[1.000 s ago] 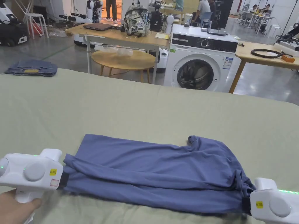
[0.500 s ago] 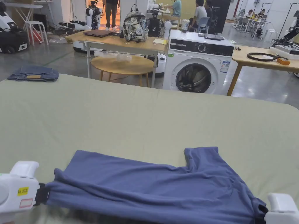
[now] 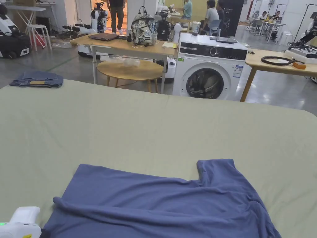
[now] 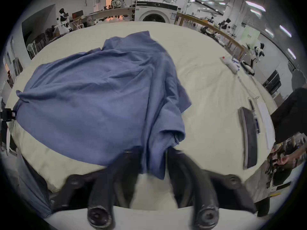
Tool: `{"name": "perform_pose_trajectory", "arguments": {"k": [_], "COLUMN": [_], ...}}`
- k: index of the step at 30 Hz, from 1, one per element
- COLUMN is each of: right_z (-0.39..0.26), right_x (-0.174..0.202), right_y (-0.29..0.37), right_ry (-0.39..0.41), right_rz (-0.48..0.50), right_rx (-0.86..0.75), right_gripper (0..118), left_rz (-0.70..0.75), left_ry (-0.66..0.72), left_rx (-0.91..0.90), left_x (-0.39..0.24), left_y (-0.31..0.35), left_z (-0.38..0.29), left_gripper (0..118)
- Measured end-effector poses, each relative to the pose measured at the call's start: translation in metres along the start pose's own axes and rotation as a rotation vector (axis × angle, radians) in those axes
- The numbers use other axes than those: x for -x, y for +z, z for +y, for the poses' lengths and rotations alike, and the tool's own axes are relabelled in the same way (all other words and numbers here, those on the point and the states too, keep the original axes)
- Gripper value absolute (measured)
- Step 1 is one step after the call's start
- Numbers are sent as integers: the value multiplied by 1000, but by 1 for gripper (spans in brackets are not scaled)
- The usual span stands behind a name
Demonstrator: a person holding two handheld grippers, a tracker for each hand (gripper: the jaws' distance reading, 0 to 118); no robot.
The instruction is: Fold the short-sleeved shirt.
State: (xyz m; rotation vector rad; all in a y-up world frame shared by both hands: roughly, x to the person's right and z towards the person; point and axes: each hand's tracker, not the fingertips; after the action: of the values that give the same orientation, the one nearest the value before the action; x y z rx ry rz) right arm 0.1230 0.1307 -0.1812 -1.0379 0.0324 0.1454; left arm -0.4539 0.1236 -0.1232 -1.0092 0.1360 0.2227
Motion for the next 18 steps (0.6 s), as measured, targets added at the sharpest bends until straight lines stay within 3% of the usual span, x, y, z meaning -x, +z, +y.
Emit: {"name": "perform_pose_trajectory", "arguments": {"k": [2,5,13,16,18], "right_z": [3,13,50,57,61], "right_x": [4,7,39,59,74], "right_y": [8,31,67,73,77], "right_ry": [8,7,-59,-79,-79], "right_rz": [-54,-99,-29,3,4], "right_rx": [-10,-89,-387,-491,-556], "right_gripper": [63,63,59,11,0], "left_rz": [-3,-37,-61,-41,-40], "left_ry": [0,38,-57,-89,-102], "left_rx": [1,-20,-312,-407,-483], "left_x": [1,2,-45,-65,-69], "left_y": [4,15,57,65,62], "left_z": [4,13,39,44,47], "left_gripper": [6,28,31,26,0]}}
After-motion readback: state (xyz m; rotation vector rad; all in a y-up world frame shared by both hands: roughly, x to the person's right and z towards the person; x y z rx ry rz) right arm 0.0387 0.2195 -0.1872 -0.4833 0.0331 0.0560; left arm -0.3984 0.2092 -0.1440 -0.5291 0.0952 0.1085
